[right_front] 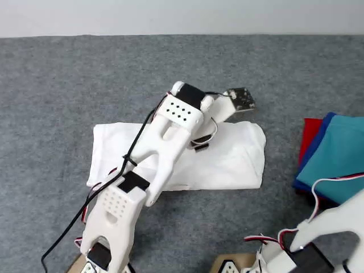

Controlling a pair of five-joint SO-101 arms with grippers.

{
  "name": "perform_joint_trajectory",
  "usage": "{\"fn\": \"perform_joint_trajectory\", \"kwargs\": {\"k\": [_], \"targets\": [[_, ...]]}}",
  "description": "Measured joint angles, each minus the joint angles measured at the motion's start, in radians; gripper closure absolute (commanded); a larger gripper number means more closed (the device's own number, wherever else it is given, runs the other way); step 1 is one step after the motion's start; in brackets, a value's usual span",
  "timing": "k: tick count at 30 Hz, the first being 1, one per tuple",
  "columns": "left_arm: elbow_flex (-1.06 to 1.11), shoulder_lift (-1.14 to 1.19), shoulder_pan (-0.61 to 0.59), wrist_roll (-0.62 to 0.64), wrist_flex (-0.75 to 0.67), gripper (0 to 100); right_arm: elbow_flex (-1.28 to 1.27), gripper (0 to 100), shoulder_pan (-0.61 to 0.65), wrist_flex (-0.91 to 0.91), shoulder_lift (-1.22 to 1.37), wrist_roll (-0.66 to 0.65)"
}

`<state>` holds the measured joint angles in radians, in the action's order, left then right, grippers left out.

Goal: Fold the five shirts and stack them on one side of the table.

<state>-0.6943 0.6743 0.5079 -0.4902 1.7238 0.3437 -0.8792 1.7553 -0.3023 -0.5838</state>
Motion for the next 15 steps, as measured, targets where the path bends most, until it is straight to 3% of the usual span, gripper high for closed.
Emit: {"fn": "perform_joint_trajectory", "kwargs": {"k": [7,15], "targets": [[0.044,-0.152,-0.026,0.068,0.0,90,0.0,98.4,0.0,0.0,-0.002,0.0],[0.282,-0.374,-0.313,0.27,0.002,89,0.0,98.4,0.0,0.0,-0.002,0.0]]}}
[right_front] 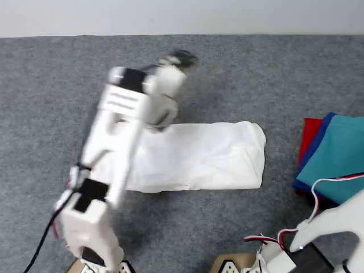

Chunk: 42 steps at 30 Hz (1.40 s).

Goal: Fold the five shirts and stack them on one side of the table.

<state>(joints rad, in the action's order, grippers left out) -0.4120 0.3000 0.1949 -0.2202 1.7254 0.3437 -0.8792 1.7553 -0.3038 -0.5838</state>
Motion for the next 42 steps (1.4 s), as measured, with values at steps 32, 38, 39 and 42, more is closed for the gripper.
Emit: {"fn": "perform_joint_trajectory", "kwargs": {"k": [32,38,39,42], "targets": [[0.31,0.213,-0.502,0.04,-0.262,73,0.0,98.4,0.055,0.002,0.0,0.0],[0.259,0.31,-0.446,0.109,-0.244,74,0.0,98.4,0.055,0.002,0.0,0.0],[0.252,0.327,-0.437,0.124,-0.241,75,0.0,98.4,0.055,0.002,0.0,0.0],[0.227,0.347,-0.43,0.143,-0.235,81,0.0,98.4,0.055,0.002,0.0,0.0]]}}
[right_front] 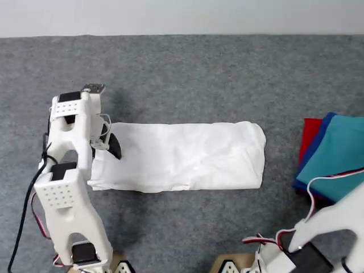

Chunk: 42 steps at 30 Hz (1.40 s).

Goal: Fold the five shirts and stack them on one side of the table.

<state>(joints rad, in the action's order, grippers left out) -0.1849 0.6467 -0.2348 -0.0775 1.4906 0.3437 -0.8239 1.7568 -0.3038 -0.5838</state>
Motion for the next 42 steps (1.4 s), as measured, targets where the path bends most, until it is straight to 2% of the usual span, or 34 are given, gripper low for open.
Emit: {"fn": "perform_joint_trajectory", "kwargs": {"k": [3,7,15,23,27,31,35,42], "targets": [[-0.009,0.003,0.014,0.0,0.002,87,0.0,98.4,0.0,0.0,-0.012,0.0],[-0.015,0.009,0.032,0.002,0.002,100,0.0,98.4,0.0,0.0,-0.049,0.0],[-0.029,0.0,0.026,0.002,0.044,100,0.0,98.5,0.0,0.0,-0.055,-0.026],[-0.066,-0.043,-0.187,-0.075,0.054,100,0.0,98.5,0.0,0.0,-0.055,-0.052],[-0.133,-0.043,-0.235,-0.115,0.121,100,0.0,98.5,0.0,0.0,-0.055,-0.052],[-0.193,-0.057,-0.195,-0.138,0.216,100,0.0,98.5,0.0,0.0,-0.055,-0.052],[-0.196,-0.106,-0.124,-0.143,0.232,100,0.0,98.6,0.0,0.0,-0.055,-0.052],[-0.002,-0.307,0.058,-0.143,0.233,100,0.0,98.7,0.0,0.0,-0.055,-0.052]]}}
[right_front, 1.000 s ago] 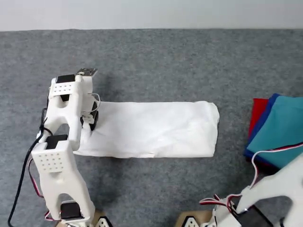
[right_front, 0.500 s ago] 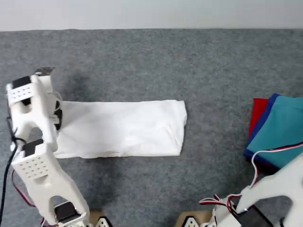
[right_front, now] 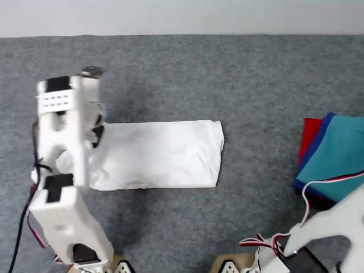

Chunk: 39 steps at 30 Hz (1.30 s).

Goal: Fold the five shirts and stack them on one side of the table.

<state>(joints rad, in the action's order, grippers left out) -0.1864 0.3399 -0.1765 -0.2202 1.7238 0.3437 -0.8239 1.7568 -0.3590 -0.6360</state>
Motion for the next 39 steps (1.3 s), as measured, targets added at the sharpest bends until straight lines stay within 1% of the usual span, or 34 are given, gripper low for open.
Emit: {"fn": "perform_joint_trajectory", "kwargs": {"k": [2,5,13,18,22,25,29,35,39], "targets": [[0.055,-0.058,0.061,0.006,0.0,100,0.0,98.7,0.0,0.0,0.0,0.0],[0.084,-0.109,0.149,0.052,0.0,100,0.0,98.7,0.0,0.0,0.0,0.0],[0.072,-0.118,0.345,0.169,0.0,100,0.0,98.7,0.0,0.0,0.0,0.0],[-0.008,-0.107,0.41,0.21,-0.002,100,0.0,98.7,0.0,0.0,0.0,0.0],[-0.121,0.0,0.465,0.218,0.0,100,-0.032,98.7,0.0,0.0,-0.002,0.0],[-0.221,0.074,0.497,0.247,0.002,100,-0.083,98.6,0.0,0.0,-0.006,0.0],[-0.338,0.12,0.542,0.269,0.003,100,-0.143,98.6,-0.006,0.0,-0.048,0.0],[-0.396,0.183,0.611,0.285,0.005,100,-0.215,98.4,-0.006,0.0,-0.104,0.0],[-0.446,0.235,0.635,0.302,0.005,100,-0.229,98.4,-0.006,0.0,-0.115,0.0]]}}
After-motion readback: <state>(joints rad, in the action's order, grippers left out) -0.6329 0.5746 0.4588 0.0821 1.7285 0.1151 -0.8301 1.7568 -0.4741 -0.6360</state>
